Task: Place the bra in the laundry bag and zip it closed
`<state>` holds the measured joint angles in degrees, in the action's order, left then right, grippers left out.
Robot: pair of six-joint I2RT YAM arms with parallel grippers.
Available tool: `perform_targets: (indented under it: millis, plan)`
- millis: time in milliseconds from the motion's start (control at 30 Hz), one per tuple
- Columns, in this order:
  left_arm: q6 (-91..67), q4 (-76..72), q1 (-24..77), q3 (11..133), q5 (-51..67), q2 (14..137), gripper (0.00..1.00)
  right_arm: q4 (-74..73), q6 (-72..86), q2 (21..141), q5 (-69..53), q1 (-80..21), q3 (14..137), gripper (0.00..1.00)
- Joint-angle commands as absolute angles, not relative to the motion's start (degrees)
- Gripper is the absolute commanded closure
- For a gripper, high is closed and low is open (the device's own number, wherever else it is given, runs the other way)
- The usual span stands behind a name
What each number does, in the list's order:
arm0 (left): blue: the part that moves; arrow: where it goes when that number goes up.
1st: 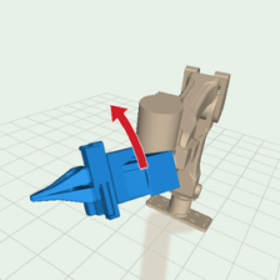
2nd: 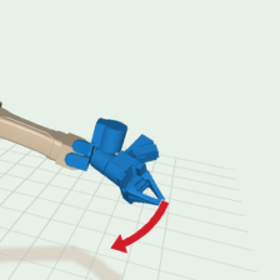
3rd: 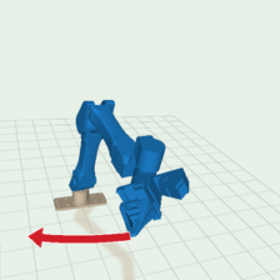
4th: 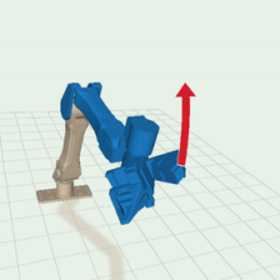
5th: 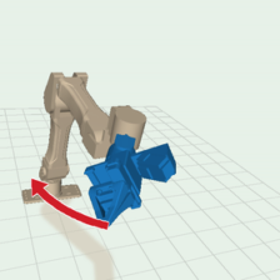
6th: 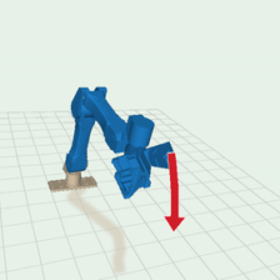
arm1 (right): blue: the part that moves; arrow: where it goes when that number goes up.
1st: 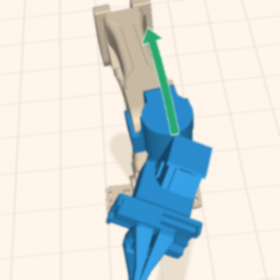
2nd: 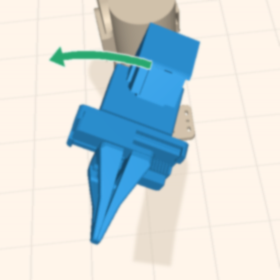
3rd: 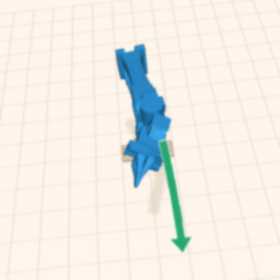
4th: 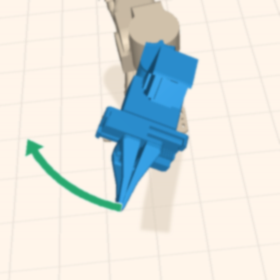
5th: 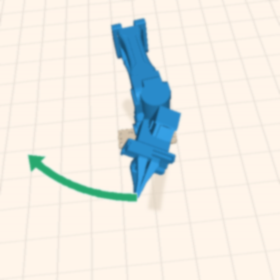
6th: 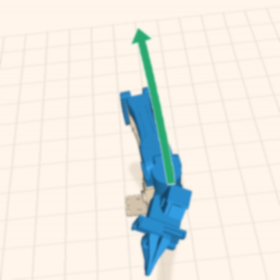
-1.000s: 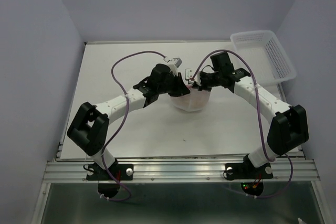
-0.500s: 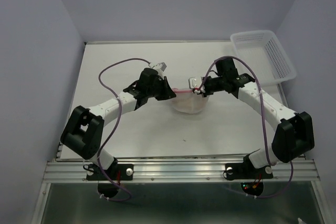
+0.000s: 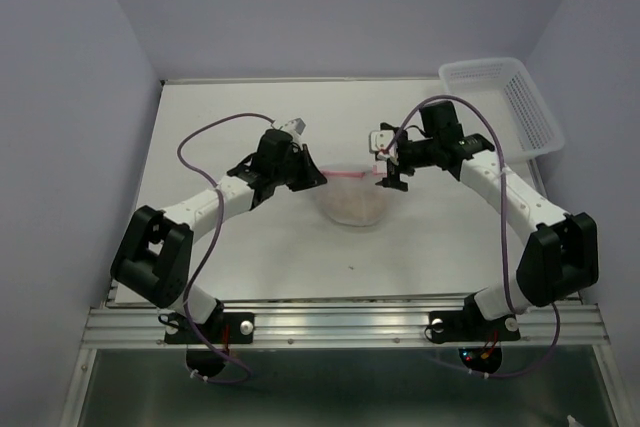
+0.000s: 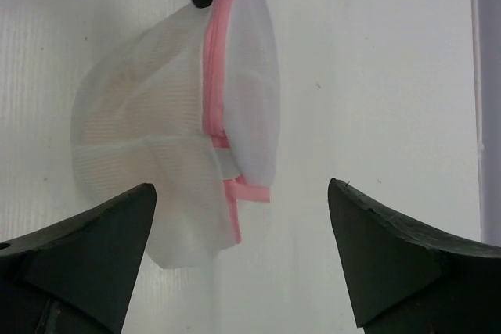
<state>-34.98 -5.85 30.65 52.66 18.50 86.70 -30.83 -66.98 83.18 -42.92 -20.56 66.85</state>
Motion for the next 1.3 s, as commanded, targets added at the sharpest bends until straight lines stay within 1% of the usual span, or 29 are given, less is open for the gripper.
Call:
perform_targets:
  millis: [0,100,267,333,433,467,533,633,733,767,800,867,933,1000,1100,1133,1200,1267]
  plan:
    - [-37.35,-3.08,32.95,57.56,12.32,81.83,1.00,-32.94,-57.66,85.43,-46.05,-19.95,75.56,0.00]
    - [-39.71,-2.55,34.80,58.80,11.60,81.12,1.00,-34.10,-57.13,84.56,-46.23,-19.95,76.46,0.00]
    - [-42.54,-2.46,36.65,58.45,10.99,80.25,1.00,-32.96,-57.13,82.35,-45.70,-21.18,74.10,0.00]
    - [-41.84,-2.55,38.05,58.45,10.81,80.24,1.00,-32.43,-58.70,82.70,-45.44,-23.28,73.31,0.00]
    - [-40.35,-2.46,38.76,59.15,11.60,80.86,1.00,-31.91,-59.50,84.02,-44.74,-26.01,73.82,0.03]
    - [-39.91,-2.29,38.93,59.85,11.60,81.38,1.00,-31.82,-59.24,84.72,-44.56,-26.80,74.26,0.08]
    - [-39.81,-1.15,39.37,61.25,11.17,82.35,1.00,-31.55,-57.57,86.92,-43.34,-29.34,76.11,0.13]
    - [-39.81,-0.97,39.81,61.70,11.16,82.44,1.00,-31.64,-59.05,89.11,-41.84,-30.76,76.29,0.15]
    - [-39.64,-0.97,40.08,61.26,10.81,82.00,1.00,-31.20,-59.85,90.43,-41.93,-31.29,76.46,0.33]
    - [-39.55,-0.97,40.17,60.91,10.81,81.65,1.00,-31.20,-59.85,91.22,-41.75,-31.29,76.90,0.42]
    - [-39.55,-0.97,40.17,60.82,10.72,81.56,1.00,-31.11,-59.94,91.58,-41.66,-31.29,77.25,0.46]
    - [-39.20,-0.88,40.17,60.47,10.64,81.39,1.00,-30.76,-60.12,91.93,-41.40,-31.29,77.52,0.58]
    - [-38.68,-0.09,40.25,60.29,9.76,81.74,1.00,-30.67,-60.29,92.02,-41.48,-31.29,77.61,0.65]
    - [-38.58,1.91,40.17,60.56,8.71,82.00,1.00,-30.76,-60.55,91.85,-41.66,-31.29,77.43,0.70]
    - [-38.41,1.50,40.25,60.29,9.31,81.91,1.00,-30.85,-61.52,91.67,-41.49,-31.29,76.82,0.82]
    - [-38.41,1.41,40.25,60.12,9.32,81.74,1.00,-30.85,-61.87,91.67,-41.14,-31.29,76.73,0.89]
    - [-38.41,1.75,40.34,59.94,8.62,81.47,1.00,-30.94,-62.31,91.85,-40.34,-31.29,76.55,0.99]
    - [-38.41,2.02,40.25,59.85,8.17,81.65,1.00,-30.85,-62.75,91.76,-38.94,-31.29,76.47,0.99]
